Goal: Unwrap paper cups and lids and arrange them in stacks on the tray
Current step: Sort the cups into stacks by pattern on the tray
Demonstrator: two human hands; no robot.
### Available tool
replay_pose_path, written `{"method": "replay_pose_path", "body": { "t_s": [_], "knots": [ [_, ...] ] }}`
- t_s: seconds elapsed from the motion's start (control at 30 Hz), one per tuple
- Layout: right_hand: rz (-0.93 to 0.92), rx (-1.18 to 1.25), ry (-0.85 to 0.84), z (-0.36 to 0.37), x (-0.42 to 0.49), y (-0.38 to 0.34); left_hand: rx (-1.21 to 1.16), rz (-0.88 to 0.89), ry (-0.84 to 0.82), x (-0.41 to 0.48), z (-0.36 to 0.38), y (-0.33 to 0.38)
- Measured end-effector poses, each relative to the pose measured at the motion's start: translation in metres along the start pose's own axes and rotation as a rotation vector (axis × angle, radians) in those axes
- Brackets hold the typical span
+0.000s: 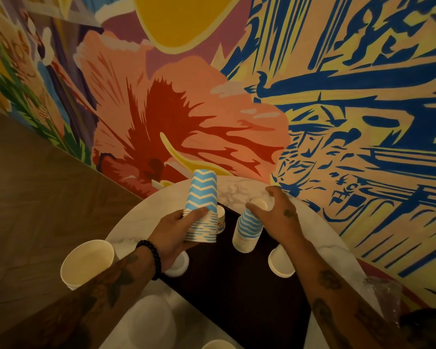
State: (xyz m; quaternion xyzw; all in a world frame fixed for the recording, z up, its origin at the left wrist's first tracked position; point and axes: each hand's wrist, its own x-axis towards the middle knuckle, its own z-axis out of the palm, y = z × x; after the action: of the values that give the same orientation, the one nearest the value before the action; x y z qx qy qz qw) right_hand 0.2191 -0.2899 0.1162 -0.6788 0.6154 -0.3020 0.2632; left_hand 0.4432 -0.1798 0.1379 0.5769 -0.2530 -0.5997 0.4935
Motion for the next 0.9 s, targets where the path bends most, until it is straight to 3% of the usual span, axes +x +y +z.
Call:
{"method": "replay_pose_path", "body": {
  "t_s": [0.13,0.3,0.43,0.9],
  "knots": [
    [-0.07,0.165,0.19,-0.015,-0.003,-0.033,0.104,0.115,0.002,-0.001,0.005,-0.002],
    [0.059,0.394,-0.249,-0.019,-0.01,-0.068,0.523,0.397,0.092,0.003,0.009,-0.008],
    [0.052,0.477,-0.181,-0.005,-0.018,-0.069,0.653,0.518,0.115,0.001,0.015,-0.009],
    [0.067,0.562,-0.16,0.008,-0.018,-0.061,0.758,0.522,0.084,0.004,0.002,-0.008]
  ]
}}
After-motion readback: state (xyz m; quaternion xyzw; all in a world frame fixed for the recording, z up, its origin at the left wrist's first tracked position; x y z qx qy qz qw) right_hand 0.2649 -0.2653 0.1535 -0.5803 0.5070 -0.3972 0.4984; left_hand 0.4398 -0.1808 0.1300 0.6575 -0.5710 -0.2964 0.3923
